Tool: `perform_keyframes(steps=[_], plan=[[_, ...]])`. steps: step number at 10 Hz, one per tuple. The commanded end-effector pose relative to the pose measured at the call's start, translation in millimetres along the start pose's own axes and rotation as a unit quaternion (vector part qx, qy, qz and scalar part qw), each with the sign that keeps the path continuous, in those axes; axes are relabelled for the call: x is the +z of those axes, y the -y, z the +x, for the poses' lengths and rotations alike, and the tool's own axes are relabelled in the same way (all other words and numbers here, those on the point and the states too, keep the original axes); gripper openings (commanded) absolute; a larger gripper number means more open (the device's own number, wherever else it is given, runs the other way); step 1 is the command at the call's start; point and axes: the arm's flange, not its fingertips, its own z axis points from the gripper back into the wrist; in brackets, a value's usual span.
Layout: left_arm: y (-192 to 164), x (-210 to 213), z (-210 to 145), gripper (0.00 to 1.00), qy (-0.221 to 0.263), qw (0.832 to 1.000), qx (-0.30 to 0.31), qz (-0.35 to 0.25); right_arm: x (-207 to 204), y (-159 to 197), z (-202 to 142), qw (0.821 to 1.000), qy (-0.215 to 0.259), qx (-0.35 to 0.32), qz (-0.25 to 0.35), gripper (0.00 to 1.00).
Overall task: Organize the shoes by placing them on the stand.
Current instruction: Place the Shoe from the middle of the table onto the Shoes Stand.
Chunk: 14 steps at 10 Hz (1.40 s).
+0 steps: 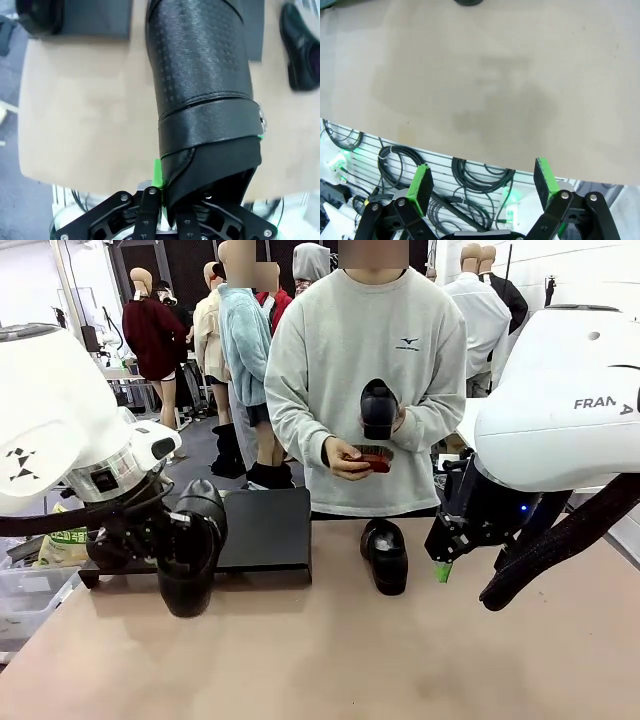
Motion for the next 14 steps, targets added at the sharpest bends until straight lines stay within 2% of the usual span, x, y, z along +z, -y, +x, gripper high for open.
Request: perform_keyframes(steps=[1,3,5,8,10,11,14], plan=[[-28.6,-11.9,46.3,0.00,0.099,0.995,0.021,0.025,-2.3,0.1,-0.6,1.000,-0.002,0.002,0.011,1.00],[-57.7,-27.6,88.0,0.00,0.124,0.992,-0.022,0.011,-2.3,0.1,-0.6,1.000,-0.002,0.002,0.011,1.00],[-70.0,-53.9,112.9,0.00,0.110,0.993,-0.034,0.023,-2.3,0.1,-0.6,1.000,-0.002,0.002,0.011,1.00],[-82.7,-89.1,140.7,0.00,0.088,0.995,-0.038,0.004,-2.3,0.1,-0.6,1.000,-0.002,0.002,0.011,1.00],[-87.8,-93.6,149.1,0.00,0.077,0.997,-0.008,0.025,-2.3,0.1,-0.6,1.000,-0.002,0.002,0.011,1.00],[-84.3,-100.1,133.8,0.00,0.073,0.997,-0.029,0.011,-2.3,0.1,-0.6,1.000,-0.002,0.002,0.011,1.00],[-87.6,-105.9,138.3,0.00,0.066,0.997,-0.023,0.010,-2.3,0.1,-0.6,1.000,-0.002,0.002,0.011,1.00]])
